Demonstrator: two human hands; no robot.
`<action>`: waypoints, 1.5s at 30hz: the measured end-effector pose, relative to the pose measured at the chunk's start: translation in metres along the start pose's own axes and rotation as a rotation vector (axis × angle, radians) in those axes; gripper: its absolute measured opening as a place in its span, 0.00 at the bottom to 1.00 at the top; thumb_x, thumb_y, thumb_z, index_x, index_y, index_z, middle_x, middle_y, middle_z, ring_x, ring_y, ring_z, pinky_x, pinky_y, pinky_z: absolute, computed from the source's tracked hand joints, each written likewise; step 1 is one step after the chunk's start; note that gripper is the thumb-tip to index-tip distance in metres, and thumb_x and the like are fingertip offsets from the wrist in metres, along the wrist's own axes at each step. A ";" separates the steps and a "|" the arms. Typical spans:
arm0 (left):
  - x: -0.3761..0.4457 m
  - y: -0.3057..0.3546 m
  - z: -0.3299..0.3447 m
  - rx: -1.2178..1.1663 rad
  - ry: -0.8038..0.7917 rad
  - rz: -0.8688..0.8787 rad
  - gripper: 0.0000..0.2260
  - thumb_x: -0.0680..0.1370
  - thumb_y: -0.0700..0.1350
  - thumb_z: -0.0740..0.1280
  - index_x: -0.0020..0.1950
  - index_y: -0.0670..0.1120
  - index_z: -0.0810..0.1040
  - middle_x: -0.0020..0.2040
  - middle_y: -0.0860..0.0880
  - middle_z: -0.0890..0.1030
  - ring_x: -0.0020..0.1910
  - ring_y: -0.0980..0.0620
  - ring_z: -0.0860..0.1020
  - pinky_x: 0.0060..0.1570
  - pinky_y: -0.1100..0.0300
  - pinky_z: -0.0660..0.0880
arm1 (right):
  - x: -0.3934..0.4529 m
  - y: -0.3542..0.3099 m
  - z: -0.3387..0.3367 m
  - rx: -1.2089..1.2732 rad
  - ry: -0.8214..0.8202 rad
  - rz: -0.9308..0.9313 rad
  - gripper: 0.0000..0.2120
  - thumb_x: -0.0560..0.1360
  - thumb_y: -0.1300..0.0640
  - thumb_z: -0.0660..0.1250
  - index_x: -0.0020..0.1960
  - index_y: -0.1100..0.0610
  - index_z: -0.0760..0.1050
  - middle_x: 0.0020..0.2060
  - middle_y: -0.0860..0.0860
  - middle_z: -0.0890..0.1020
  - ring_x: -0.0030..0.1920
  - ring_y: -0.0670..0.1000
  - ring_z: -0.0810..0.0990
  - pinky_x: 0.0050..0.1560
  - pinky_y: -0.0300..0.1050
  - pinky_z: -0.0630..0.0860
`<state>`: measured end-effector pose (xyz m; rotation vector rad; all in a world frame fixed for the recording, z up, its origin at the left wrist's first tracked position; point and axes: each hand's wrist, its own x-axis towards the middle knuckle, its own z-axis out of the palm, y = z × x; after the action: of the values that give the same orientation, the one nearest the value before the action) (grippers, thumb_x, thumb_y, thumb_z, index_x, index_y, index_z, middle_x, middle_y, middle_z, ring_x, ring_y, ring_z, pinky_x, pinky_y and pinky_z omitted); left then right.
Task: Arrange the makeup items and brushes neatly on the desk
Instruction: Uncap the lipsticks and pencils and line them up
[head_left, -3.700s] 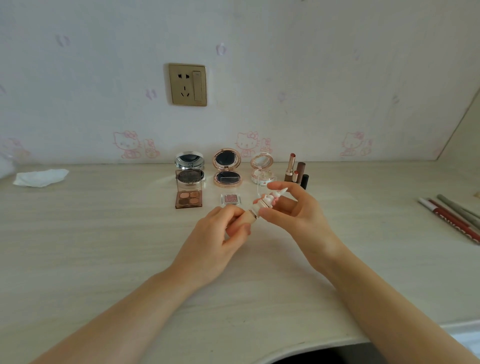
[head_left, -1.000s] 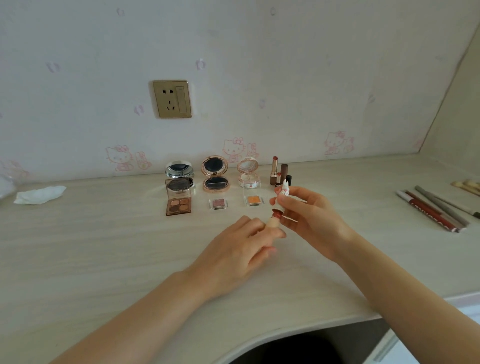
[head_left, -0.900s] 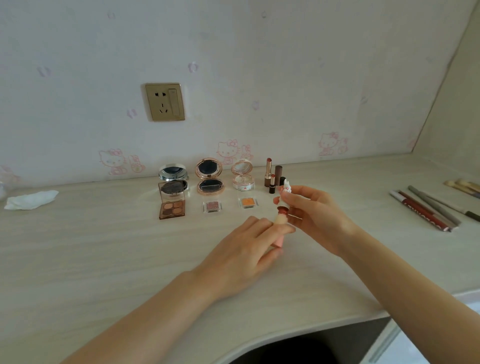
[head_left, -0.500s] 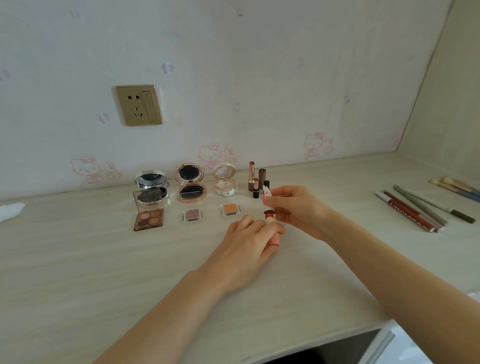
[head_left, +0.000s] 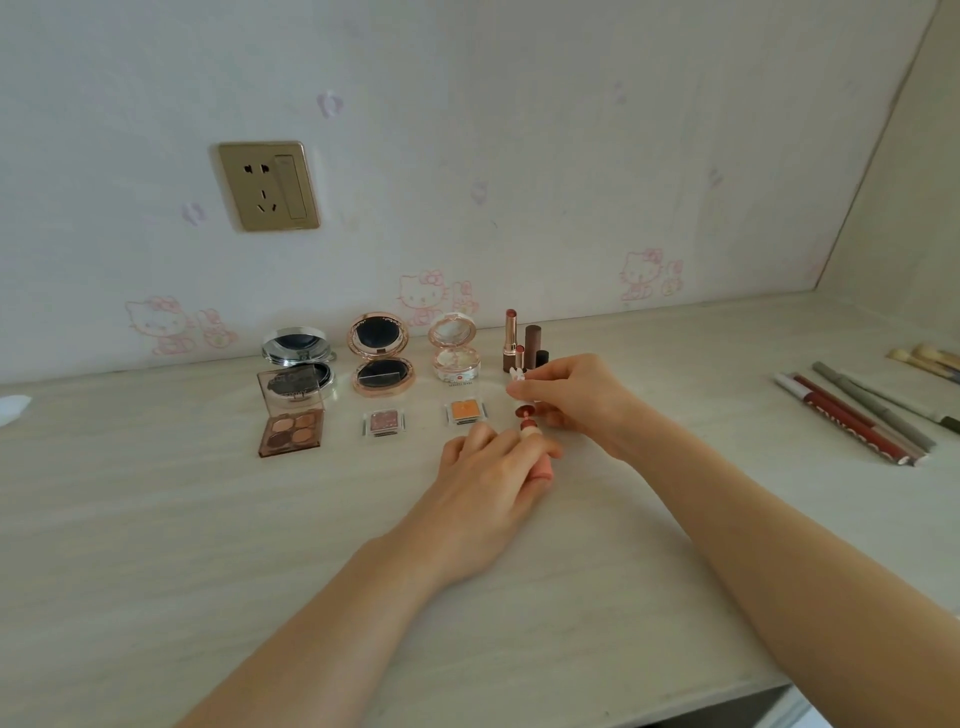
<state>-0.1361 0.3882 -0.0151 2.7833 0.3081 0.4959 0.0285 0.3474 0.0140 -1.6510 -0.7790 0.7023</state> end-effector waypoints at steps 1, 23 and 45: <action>0.000 0.000 0.000 -0.003 -0.002 -0.007 0.12 0.82 0.52 0.55 0.65 0.57 0.66 0.48 0.63 0.64 0.55 0.56 0.61 0.63 0.55 0.58 | 0.001 0.000 0.000 -0.042 0.005 -0.010 0.08 0.67 0.56 0.77 0.42 0.58 0.82 0.30 0.51 0.81 0.34 0.49 0.78 0.36 0.42 0.73; 0.001 0.004 0.003 -0.020 0.082 0.010 0.13 0.81 0.52 0.57 0.65 0.54 0.71 0.43 0.61 0.65 0.52 0.57 0.62 0.59 0.58 0.62 | 0.006 0.004 0.011 -0.640 0.155 -0.154 0.12 0.70 0.49 0.71 0.41 0.58 0.84 0.36 0.50 0.84 0.41 0.49 0.80 0.37 0.37 0.71; -0.006 0.010 -0.008 -0.072 0.295 -0.051 0.14 0.78 0.51 0.62 0.61 0.50 0.76 0.44 0.62 0.64 0.49 0.58 0.68 0.49 0.62 0.69 | -0.029 0.004 -0.024 -0.466 0.094 -0.109 0.14 0.76 0.55 0.65 0.60 0.56 0.77 0.49 0.52 0.83 0.44 0.50 0.82 0.55 0.47 0.78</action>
<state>-0.1431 0.3794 -0.0062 2.6227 0.4151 0.8886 0.0303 0.3096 0.0160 -2.0234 -1.0091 0.3766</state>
